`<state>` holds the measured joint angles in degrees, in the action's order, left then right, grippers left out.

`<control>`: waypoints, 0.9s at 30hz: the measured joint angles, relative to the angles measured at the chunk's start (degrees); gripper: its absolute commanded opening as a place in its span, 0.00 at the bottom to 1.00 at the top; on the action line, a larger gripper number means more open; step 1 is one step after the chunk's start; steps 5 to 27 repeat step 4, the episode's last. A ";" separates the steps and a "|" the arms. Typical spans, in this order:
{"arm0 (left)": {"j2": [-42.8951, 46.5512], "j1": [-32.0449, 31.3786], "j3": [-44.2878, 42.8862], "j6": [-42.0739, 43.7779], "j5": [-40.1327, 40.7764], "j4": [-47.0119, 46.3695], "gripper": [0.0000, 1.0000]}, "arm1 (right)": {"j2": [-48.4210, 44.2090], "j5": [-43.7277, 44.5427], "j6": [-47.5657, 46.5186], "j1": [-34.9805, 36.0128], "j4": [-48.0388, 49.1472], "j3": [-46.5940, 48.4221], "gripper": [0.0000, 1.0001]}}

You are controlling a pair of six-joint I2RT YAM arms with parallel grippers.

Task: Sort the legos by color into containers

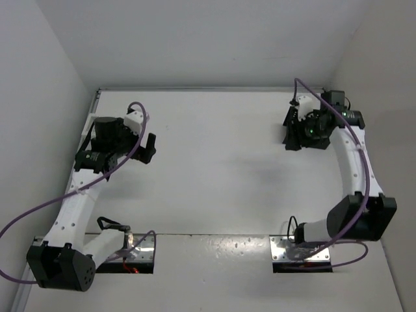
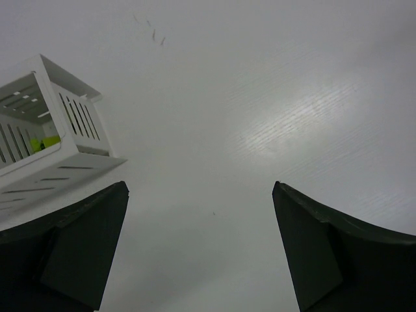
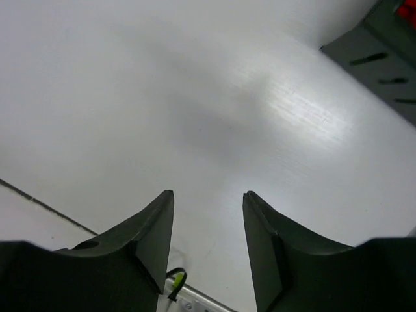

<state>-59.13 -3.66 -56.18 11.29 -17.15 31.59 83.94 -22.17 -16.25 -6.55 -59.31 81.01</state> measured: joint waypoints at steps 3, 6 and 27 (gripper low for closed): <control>2.97 0.33 1.92 -0.02 -0.31 -0.02 1.00 | -5.25 0.02 0.85 0.09 1.40 -7.21 0.50; 3.67 0.33 2.27 -0.17 -0.44 -0.04 1.00 | -5.60 0.00 1.09 0.09 1.64 -8.31 0.60; 3.67 0.33 2.27 -0.17 -0.44 -0.04 1.00 | -5.60 0.00 1.09 0.09 1.64 -8.31 0.60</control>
